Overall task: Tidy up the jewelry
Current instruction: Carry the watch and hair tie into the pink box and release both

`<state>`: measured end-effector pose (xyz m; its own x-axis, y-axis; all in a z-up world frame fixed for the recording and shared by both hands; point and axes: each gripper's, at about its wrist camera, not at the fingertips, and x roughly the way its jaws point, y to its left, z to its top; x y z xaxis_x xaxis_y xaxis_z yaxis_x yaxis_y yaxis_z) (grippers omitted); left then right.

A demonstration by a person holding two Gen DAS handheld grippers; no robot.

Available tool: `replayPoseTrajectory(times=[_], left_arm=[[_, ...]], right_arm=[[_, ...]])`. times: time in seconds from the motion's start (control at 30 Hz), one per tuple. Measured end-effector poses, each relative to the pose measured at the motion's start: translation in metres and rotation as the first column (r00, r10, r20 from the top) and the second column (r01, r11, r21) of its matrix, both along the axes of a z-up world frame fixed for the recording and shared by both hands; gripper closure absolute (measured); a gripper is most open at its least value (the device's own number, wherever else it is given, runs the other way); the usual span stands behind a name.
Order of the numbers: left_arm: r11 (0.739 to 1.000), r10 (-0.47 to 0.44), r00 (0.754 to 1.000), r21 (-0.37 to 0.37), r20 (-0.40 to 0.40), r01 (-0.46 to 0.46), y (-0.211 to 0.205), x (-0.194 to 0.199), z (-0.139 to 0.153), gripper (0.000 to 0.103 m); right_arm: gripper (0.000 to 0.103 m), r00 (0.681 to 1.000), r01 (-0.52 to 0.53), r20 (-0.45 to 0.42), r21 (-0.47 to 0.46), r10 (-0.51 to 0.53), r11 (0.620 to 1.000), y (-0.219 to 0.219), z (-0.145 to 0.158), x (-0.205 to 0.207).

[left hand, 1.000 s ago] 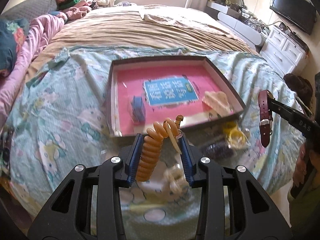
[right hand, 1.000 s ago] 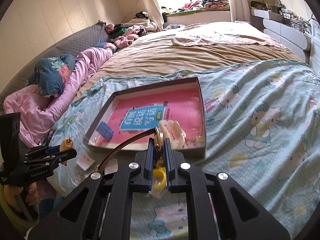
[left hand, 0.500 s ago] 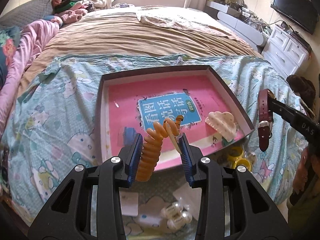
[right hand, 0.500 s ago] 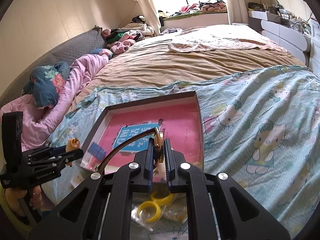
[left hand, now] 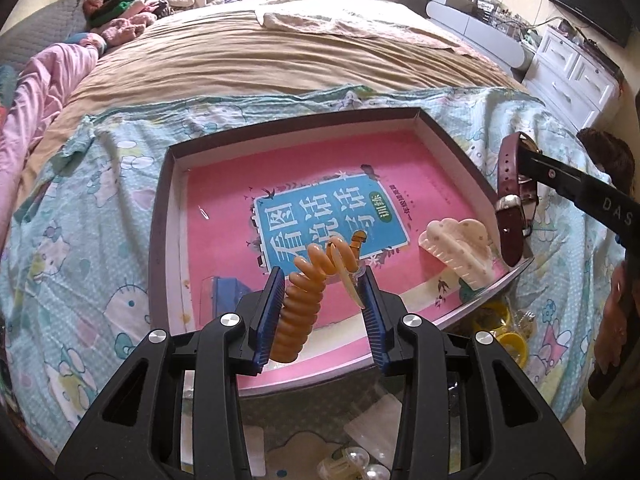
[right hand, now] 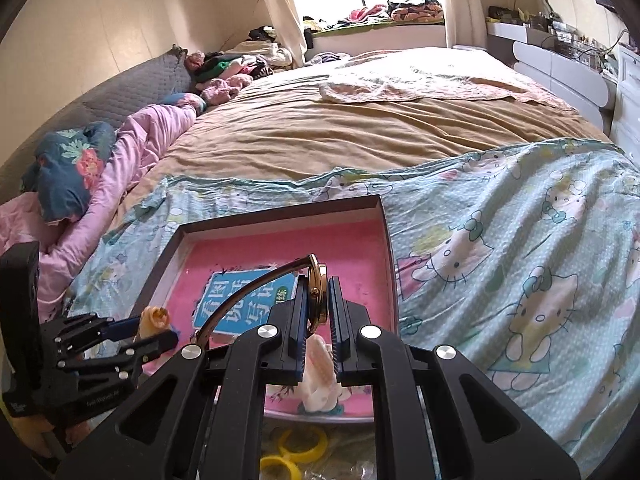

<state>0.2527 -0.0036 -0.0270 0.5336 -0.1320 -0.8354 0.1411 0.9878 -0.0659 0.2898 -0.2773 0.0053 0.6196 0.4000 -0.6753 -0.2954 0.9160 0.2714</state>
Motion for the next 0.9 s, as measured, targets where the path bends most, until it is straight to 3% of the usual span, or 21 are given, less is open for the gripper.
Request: replayPoseTrajectory(times=[0.53, 0.77, 0.9], left_arm=[[1.0, -0.006, 0.999, -0.005, -0.044, 0.006, 0.005, 0.007, -0.016, 0.069], [1.0, -0.013, 0.999, -0.013, -0.047, 0.012, 0.004, 0.007, -0.018, 0.068], [1.0, -0.018, 0.998, -0.016, -0.053, 0.017, 0.004, 0.006, -0.021, 0.066]], right_arm=[[0.093, 0.996, 0.025, -0.09, -0.024, -0.027, 0.999, 0.013, -0.033, 0.023], [0.085, 0.994, 0.044, -0.099, -0.028, -0.046, 0.999, 0.011, -0.034, 0.021], [0.072, 0.995, 0.057, -0.081, -0.025, -0.059, 0.998, 0.005, -0.026, 0.015]])
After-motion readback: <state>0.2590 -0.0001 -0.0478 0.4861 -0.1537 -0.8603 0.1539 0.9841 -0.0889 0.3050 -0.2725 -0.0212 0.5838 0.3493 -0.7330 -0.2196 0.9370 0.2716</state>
